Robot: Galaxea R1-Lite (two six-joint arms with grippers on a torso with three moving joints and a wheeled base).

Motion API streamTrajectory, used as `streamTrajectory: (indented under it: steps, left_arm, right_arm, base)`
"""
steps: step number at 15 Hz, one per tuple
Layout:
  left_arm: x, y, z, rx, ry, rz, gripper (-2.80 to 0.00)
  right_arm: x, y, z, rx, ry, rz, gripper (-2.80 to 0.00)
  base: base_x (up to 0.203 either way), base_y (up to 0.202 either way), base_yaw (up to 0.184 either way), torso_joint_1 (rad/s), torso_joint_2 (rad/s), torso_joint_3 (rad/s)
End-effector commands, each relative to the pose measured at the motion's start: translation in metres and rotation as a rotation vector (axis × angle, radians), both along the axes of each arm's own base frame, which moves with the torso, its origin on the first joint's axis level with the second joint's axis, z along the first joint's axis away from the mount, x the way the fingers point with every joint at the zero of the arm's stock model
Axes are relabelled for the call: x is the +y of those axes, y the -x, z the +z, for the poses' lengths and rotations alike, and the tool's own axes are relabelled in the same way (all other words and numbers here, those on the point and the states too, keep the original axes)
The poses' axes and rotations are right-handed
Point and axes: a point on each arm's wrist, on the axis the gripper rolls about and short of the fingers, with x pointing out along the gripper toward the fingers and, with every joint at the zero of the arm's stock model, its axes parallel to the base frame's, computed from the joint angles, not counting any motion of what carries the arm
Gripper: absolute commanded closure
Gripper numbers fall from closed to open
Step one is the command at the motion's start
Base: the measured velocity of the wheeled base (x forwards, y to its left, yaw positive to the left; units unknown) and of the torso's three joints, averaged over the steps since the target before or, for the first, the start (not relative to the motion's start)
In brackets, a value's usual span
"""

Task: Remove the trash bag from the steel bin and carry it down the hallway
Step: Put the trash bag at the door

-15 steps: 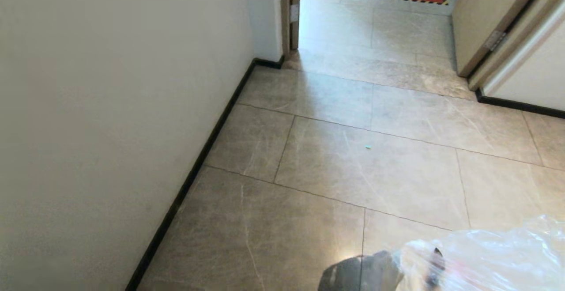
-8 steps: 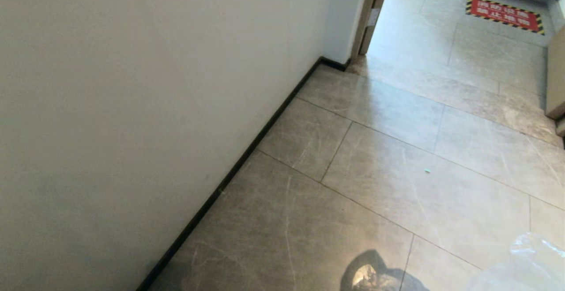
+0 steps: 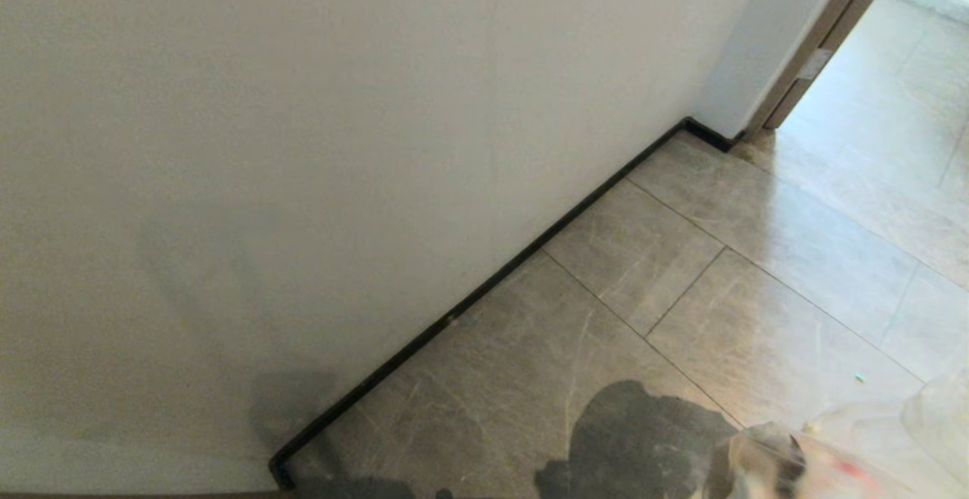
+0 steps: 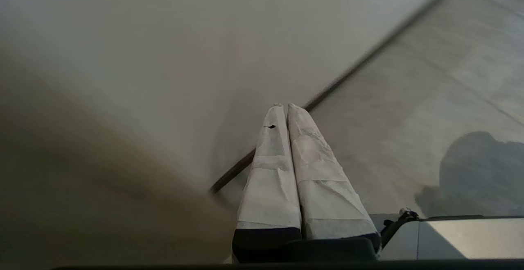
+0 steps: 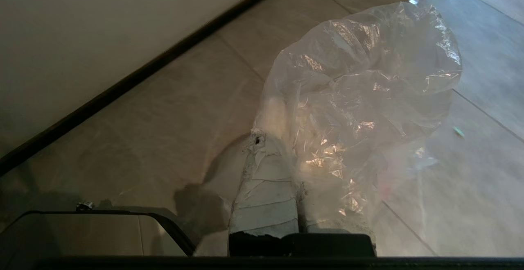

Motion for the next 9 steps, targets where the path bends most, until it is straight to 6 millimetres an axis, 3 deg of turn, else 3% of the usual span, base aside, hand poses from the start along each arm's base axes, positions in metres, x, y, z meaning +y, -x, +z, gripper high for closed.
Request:
streamTrajectory:
  steps: [1,9]
  left_arm:
    - [0.0000,0.0000,0.0000,0.000,0.000,0.000,0.00]
    - [0.0000,0.0000,0.0000,0.000,0.000,0.000,0.00]
  right_arm:
    - [0.0000,-0.0002,-0.0004,0.002,0.000,0.001,0.00]
    - [0.0000,-0.0002,-0.0001,0.001,0.000,0.001,0.00]
  base:
    - [0.001,-0.011,0.170,0.002,0.00,0.002]
    - [0.001,-0.008,0.173,0.002,0.00,0.001]
